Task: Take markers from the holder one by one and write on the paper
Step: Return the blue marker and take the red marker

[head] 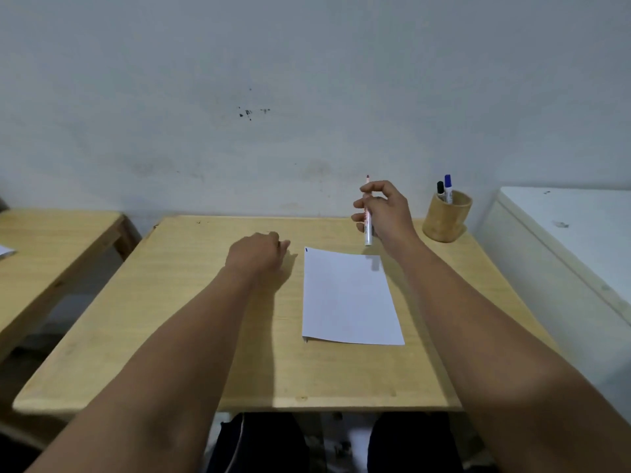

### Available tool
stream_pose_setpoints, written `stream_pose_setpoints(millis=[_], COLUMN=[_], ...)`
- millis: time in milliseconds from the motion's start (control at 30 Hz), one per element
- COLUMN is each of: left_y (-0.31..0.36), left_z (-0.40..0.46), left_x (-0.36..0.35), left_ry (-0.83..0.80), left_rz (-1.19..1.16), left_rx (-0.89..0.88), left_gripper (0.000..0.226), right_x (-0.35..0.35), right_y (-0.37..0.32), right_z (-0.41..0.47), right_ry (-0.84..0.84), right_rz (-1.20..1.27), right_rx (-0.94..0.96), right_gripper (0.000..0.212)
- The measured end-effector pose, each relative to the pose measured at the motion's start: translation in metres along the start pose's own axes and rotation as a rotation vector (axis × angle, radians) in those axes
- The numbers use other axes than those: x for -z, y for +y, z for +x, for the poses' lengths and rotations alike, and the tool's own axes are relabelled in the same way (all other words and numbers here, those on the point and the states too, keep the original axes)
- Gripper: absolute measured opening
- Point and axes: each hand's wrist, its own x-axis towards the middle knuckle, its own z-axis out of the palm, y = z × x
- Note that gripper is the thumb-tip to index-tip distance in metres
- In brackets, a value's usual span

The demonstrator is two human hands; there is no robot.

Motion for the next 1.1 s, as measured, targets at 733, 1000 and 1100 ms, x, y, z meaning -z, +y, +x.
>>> stream_pose_setpoints(millis=[733,1000,1100], left_y=[0.012,0.002,0.0], left_z=[-0.062,-0.085,-0.089], left_x=[0.002,-0.003,-0.005], left_ry=[0.183,0.078,0.017], left_rz=[-0.22,-0.128,-0.104], left_rx=[-0.44,-0.45,-0.436], left_gripper=[0.045,0.04,0.051], right_x=[0.007,-0.02,-0.033], right_y=[-0.011,0.004,0.009], right_z=[-0.03,-0.04,-0.039], right_ry=[-0.073,-0.087,-0.091], right_rz=[0.267,0.14,0.093], right_rx=[-0.109,-0.113,-0.13], right_gripper=[0.029,0.023,0.037])
